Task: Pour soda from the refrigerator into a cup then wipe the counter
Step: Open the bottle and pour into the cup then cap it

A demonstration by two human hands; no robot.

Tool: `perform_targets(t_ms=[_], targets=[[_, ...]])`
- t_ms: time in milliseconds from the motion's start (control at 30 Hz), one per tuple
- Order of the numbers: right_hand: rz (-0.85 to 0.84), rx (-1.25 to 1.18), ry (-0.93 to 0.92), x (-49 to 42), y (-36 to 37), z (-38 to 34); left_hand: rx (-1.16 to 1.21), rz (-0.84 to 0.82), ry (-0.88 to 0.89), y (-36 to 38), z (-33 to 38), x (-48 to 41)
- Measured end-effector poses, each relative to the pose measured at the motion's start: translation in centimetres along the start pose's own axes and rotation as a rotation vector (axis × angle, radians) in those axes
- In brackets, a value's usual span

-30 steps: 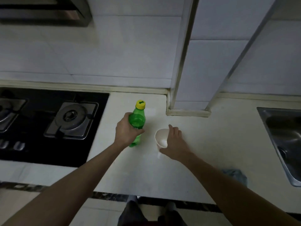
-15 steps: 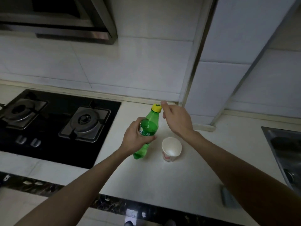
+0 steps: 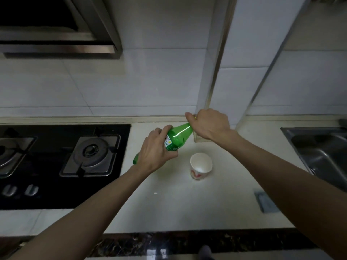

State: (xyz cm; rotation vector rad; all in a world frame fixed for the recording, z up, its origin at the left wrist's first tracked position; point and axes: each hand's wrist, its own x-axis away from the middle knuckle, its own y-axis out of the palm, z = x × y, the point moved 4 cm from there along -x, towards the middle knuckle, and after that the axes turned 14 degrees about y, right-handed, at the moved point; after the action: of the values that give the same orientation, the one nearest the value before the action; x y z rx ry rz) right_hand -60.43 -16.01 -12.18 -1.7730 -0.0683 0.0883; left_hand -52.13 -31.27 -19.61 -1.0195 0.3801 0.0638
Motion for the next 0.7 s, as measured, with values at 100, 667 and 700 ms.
perform_targets(t_ms=[100, 667, 700], targets=[[0.009, -0.092, 0.080, 0.6, 0.1, 0.4, -0.005, -0.037, 0.029, -0.4, 0.4, 0.0], [0.141, -0.516, -0.128, 0.7, -2.5, 2.6, 0.233, -0.258, -0.002, -3.5, 4.4, -2.2], [0.141, -0.531, -0.134, 0.7, -2.5, 2.9, 0.236, -0.272, -0.004, -3.5, 4.5, -2.4]])
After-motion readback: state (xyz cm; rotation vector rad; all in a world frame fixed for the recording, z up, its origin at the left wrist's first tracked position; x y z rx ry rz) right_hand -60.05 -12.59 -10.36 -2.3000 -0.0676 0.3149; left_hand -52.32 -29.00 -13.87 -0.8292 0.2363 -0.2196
